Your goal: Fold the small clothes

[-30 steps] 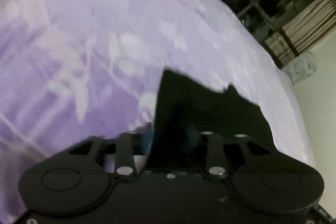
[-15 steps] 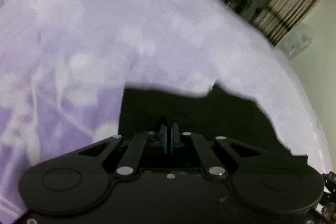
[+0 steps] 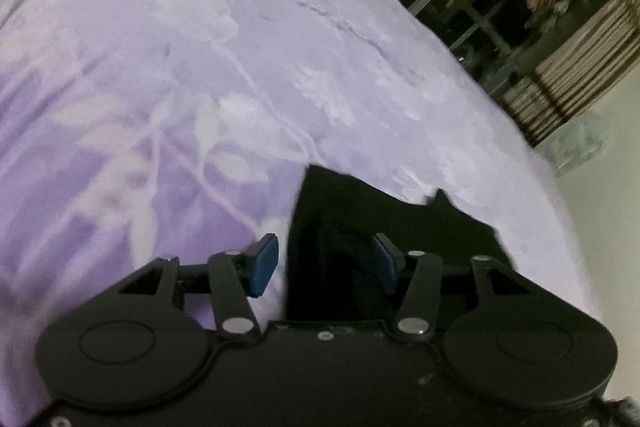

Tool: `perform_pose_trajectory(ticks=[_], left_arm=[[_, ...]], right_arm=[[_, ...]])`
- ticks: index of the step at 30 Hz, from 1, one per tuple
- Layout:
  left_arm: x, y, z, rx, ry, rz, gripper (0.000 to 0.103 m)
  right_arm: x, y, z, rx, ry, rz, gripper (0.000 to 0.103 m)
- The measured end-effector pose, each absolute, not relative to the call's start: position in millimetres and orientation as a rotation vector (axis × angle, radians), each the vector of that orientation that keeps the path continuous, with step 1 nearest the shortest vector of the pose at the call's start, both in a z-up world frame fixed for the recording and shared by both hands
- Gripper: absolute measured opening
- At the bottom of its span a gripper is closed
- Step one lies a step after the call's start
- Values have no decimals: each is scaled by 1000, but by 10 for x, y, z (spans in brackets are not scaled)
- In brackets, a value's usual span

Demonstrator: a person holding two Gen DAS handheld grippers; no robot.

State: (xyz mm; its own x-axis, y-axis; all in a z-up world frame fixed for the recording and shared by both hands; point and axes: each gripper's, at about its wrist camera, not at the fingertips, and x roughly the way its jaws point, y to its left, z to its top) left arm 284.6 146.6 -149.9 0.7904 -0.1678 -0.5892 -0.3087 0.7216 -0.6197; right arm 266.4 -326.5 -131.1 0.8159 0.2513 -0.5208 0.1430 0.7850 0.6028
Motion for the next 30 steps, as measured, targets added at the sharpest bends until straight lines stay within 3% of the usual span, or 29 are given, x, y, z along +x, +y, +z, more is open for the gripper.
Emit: perform_pose_trajectory(ticks=[12,14,15,22,23,26,30], left_arm=[[2853,1263,-1650,-737,733,64,44],[2854,1291,-1641,-748,738,56,8],[2882,1302,-1640,-749,745,62,4],[2653,1371,-1556,-704,745,34,4],[2669,1364,-1585,-679,773,40,7],[2684,1402,-1615,-680,803,92,31],[2605,1446,-1468,-633,748,181,37]], right_arm=[[2566,-3114,-1407,670,681,90,48],[2609,-3134,-1434,683,701,93,48],[2630,-3144,-1452,693,708,92,48],[2673,-3137,-1495,699,711,76,48],[2681,-3138,-1500,695,716,74,48],[2682,-3143,-1516,698,724,74,48],[2647,-3156,-1488,694,713,78,48]])
